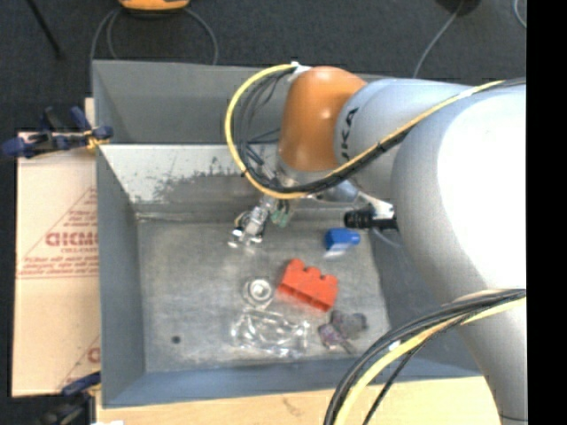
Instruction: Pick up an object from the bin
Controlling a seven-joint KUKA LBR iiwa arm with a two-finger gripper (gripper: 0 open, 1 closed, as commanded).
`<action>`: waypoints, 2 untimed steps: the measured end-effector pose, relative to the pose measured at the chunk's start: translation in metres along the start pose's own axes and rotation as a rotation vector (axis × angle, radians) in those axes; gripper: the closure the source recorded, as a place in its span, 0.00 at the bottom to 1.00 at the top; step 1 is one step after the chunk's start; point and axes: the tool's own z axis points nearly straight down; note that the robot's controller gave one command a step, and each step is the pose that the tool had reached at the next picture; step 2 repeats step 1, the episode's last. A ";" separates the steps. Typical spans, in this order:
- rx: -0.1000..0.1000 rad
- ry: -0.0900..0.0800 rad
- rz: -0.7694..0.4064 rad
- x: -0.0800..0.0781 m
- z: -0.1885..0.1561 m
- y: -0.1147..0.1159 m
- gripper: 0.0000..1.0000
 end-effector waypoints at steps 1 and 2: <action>-0.005 -0.003 -0.003 -0.003 -0.102 0.001 1.00; -0.005 -0.003 -0.003 -0.003 -0.102 0.001 1.00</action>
Offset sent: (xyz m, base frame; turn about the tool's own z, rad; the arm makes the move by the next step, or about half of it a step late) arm -0.0001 -0.0001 0.0953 0.0000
